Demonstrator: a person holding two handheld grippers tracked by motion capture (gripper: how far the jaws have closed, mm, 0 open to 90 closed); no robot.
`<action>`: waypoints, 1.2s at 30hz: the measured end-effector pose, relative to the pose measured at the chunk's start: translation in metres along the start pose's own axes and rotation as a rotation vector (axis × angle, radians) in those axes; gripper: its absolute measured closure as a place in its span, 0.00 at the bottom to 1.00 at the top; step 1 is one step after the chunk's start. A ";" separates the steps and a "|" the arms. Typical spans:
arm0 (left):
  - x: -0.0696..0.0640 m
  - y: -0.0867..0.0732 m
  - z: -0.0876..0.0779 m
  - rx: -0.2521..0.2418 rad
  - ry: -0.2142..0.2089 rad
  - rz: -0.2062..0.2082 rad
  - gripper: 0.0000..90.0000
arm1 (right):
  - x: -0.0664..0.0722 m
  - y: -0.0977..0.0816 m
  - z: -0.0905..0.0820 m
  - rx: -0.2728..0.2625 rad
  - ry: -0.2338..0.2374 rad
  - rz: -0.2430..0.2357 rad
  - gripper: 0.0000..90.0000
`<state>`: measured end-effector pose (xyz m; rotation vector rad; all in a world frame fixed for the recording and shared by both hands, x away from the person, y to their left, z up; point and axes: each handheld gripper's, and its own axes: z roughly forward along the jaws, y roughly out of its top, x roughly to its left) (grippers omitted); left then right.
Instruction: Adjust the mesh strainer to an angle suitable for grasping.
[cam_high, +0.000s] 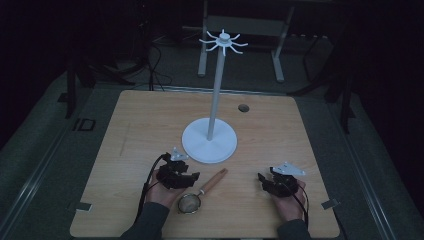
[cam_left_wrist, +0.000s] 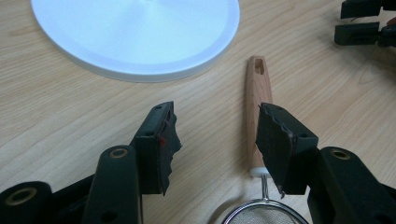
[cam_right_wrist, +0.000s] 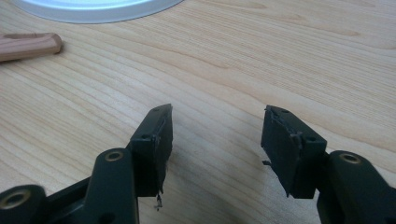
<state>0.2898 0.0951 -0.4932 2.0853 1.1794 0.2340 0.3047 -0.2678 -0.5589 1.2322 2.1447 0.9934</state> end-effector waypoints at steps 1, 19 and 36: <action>0.000 0.000 0.000 0.000 0.000 0.000 0.53 | 0.000 0.000 0.000 0.000 0.000 0.000 0.48; -0.010 0.011 0.013 0.109 -0.019 0.048 0.54 | 0.000 0.000 0.000 -0.002 0.001 0.003 0.48; -0.018 0.017 0.023 0.170 -0.019 0.080 0.55 | -0.001 0.000 0.000 -0.002 0.001 0.008 0.47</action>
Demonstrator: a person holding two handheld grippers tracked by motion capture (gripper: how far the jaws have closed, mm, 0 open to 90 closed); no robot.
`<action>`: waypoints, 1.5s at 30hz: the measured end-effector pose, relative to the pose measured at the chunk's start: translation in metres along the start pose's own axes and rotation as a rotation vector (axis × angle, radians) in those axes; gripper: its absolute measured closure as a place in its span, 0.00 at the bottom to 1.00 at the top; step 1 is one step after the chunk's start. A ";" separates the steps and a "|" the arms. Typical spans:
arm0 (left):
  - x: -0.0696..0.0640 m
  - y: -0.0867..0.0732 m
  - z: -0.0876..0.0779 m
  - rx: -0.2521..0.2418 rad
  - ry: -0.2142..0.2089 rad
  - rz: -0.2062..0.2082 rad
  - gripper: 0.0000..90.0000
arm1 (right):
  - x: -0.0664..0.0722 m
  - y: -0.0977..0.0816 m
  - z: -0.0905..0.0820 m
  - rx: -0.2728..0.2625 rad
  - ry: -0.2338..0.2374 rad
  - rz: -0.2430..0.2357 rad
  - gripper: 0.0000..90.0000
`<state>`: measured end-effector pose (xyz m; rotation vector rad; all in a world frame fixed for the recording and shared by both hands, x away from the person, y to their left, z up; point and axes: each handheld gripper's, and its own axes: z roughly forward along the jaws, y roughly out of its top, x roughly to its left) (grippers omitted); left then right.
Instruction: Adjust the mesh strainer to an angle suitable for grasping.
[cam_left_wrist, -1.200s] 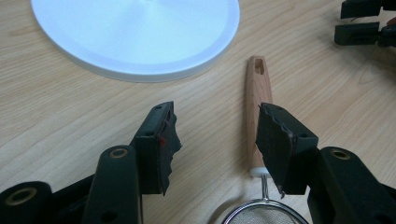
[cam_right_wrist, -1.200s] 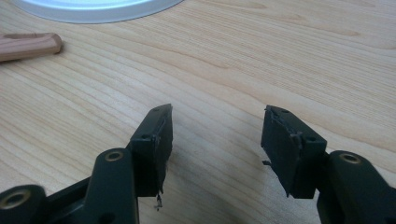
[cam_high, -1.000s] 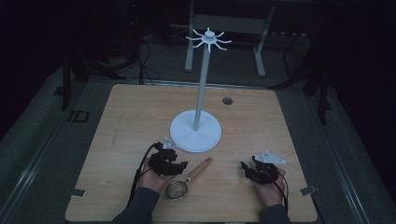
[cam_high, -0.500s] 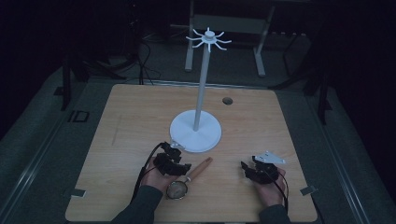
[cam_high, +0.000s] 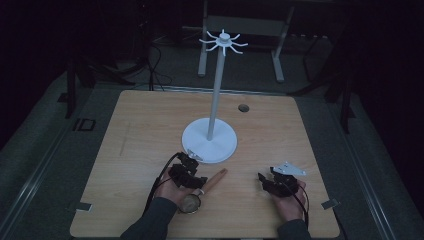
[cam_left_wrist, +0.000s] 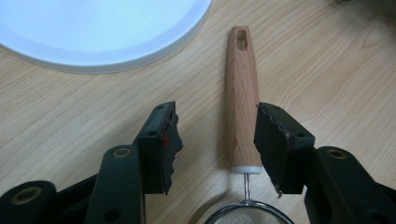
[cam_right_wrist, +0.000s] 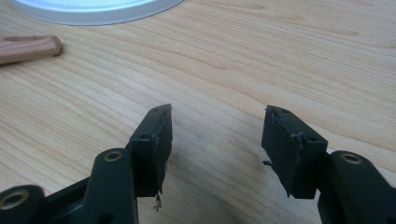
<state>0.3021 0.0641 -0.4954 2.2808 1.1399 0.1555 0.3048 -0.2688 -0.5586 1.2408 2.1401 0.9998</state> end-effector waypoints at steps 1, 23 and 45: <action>0.000 0.000 0.000 0.005 0.000 0.003 0.55 | 0.000 0.000 0.000 0.000 0.000 0.002 0.47; -0.007 0.005 0.011 0.107 -0.028 0.027 0.59 | 0.000 0.000 0.000 0.000 -0.002 0.001 0.47; -0.016 0.002 0.030 0.249 -0.063 0.055 0.65 | 0.000 0.000 0.000 0.000 -0.003 0.001 0.46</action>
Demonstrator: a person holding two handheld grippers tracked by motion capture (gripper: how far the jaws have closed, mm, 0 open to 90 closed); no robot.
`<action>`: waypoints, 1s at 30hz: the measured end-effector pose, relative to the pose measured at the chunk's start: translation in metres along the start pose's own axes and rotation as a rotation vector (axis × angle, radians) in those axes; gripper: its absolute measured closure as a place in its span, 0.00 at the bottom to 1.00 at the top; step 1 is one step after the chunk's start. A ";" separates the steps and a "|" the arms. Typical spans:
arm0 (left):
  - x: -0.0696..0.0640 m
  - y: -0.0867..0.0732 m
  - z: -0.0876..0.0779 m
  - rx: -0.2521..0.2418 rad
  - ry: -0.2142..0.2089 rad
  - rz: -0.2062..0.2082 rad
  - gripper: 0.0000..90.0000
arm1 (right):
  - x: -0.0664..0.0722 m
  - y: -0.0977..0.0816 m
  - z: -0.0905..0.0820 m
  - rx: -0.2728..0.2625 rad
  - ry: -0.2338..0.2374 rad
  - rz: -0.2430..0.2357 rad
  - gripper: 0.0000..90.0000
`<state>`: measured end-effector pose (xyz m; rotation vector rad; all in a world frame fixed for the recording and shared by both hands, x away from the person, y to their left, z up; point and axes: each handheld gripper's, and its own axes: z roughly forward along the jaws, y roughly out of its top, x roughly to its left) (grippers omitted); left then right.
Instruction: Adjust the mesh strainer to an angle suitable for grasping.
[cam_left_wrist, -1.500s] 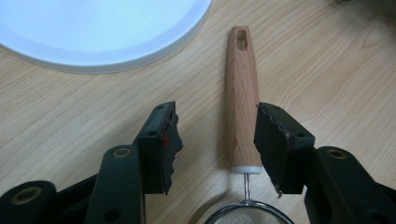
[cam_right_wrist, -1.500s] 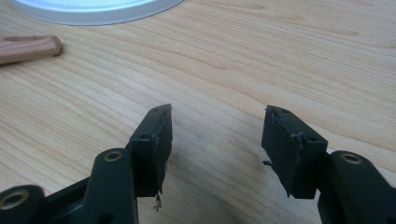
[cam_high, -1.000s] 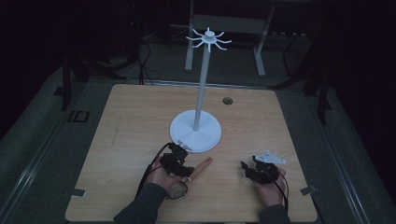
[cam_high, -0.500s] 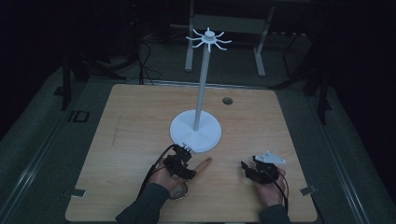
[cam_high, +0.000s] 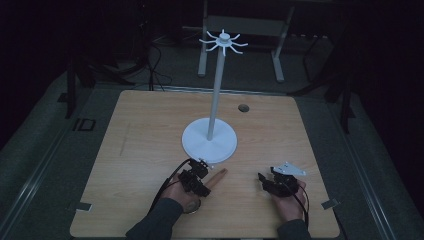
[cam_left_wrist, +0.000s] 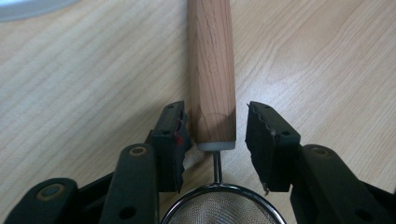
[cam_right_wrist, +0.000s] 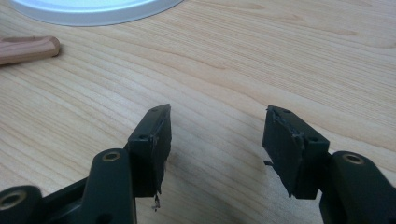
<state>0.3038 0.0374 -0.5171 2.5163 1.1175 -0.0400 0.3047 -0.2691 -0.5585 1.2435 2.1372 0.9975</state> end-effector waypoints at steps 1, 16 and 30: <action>0.000 0.000 0.001 0.008 0.004 0.002 0.66 | 0.000 0.000 0.000 0.000 0.000 0.000 0.46; 0.000 0.005 0.008 0.047 0.030 0.013 0.71 | 0.000 0.000 0.000 -0.001 0.000 -0.001 0.46; 0.000 0.007 0.008 0.057 0.018 0.028 0.77 | 0.000 0.000 0.000 0.000 0.000 -0.001 0.46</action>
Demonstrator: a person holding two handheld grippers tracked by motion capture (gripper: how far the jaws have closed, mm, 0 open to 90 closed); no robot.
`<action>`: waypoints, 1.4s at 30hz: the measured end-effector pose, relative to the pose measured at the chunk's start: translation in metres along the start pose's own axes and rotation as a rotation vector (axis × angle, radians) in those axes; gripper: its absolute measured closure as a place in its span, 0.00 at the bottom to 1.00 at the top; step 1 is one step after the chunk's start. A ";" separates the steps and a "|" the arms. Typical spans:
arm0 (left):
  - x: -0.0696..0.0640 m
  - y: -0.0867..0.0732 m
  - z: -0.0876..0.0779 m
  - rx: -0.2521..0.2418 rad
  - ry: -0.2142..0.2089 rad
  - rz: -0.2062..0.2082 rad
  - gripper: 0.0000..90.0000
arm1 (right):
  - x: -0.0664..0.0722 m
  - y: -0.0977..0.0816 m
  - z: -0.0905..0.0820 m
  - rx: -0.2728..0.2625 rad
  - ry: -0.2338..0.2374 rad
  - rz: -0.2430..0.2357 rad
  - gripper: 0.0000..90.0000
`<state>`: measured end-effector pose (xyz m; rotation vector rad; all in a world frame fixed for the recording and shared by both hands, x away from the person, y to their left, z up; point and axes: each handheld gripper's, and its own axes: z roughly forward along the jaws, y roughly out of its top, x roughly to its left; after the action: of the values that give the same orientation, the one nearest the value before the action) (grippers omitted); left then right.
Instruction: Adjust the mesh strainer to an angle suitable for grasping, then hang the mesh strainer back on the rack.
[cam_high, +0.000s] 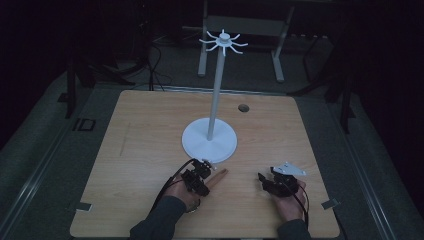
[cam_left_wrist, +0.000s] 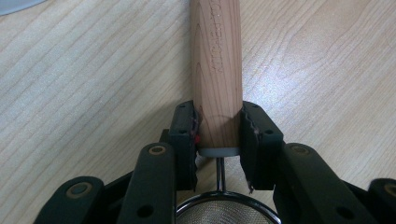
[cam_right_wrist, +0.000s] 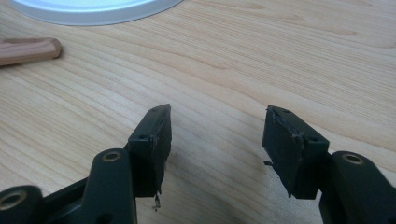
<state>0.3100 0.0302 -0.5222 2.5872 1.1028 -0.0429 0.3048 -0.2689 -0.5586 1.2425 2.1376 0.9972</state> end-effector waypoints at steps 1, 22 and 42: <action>0.000 0.000 0.000 0.000 -0.002 -0.001 0.77 | 0.000 0.000 0.000 -0.001 0.000 0.001 0.46; 0.005 -0.003 -0.015 -0.095 0.009 -0.021 0.77 | 0.000 0.000 0.000 0.000 -0.006 0.004 0.46; 0.005 -0.006 -0.037 -0.283 0.050 -0.062 0.77 | 0.000 0.000 0.000 -0.003 -0.010 0.006 0.46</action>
<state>0.3059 0.0492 -0.4899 2.3142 1.1182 0.1528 0.3050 -0.2690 -0.5586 1.2504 2.1251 0.9946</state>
